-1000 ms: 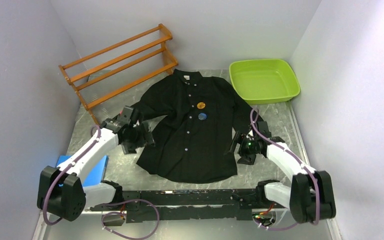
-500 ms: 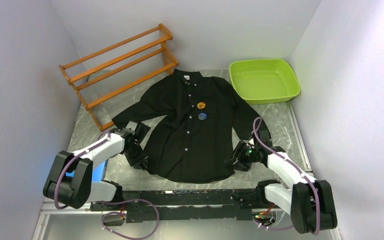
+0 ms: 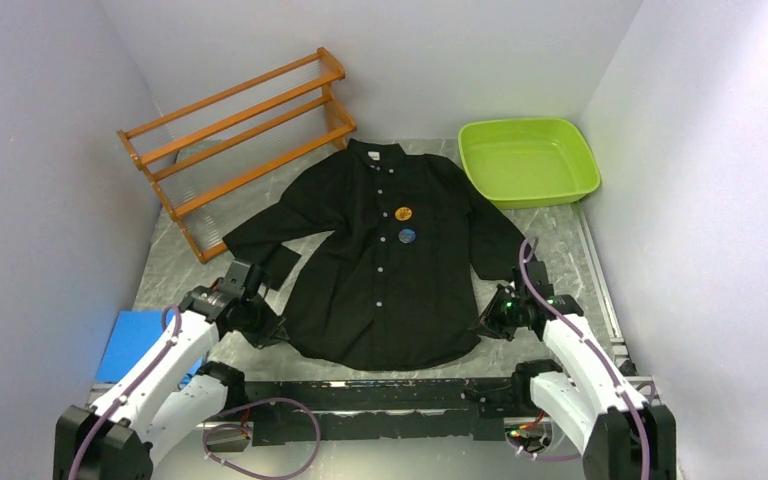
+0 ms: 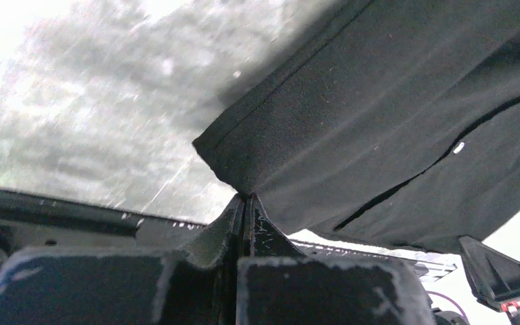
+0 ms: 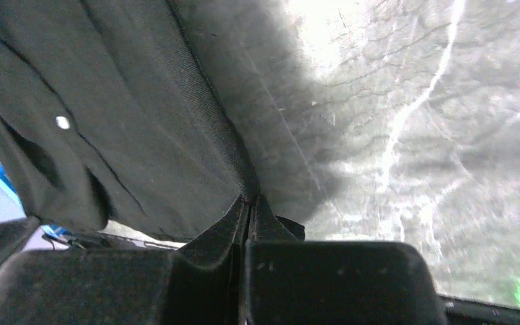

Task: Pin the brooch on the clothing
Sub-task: Flatten out the clothes at the center of the board.

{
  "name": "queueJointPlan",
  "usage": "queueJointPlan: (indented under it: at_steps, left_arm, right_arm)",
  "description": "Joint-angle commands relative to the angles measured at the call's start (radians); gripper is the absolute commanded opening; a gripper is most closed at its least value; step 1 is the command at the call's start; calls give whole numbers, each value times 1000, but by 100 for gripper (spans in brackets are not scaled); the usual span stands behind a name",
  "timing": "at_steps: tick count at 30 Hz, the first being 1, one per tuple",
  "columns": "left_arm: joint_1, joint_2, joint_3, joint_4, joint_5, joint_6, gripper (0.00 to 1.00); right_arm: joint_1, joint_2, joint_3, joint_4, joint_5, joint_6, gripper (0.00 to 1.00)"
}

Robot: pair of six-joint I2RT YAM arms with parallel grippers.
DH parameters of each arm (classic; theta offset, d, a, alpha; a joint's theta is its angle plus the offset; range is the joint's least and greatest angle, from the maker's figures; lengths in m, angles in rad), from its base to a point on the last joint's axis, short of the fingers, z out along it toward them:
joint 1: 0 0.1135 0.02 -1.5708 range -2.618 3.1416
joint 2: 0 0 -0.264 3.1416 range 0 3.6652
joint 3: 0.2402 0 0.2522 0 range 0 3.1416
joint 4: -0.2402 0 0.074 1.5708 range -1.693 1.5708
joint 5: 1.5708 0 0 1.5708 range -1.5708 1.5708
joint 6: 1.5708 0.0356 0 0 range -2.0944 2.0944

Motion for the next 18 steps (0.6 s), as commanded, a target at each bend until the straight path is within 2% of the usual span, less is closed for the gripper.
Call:
queueJointPlan:
  at_steps: [1,9,18]
  left_arm:
    - [1,-66,45,-240,13,-109,3]
    - [1,-185,150,-459,52,-143,3]
    - [-2,-263,238,-639,110,-112,3]
  right_arm:
    - [-8,-98,141,-237,160,23,0]
    - [-12,-203,268,-402,229,76,0]
    - [-13,-253,378,-613,258,45,0]
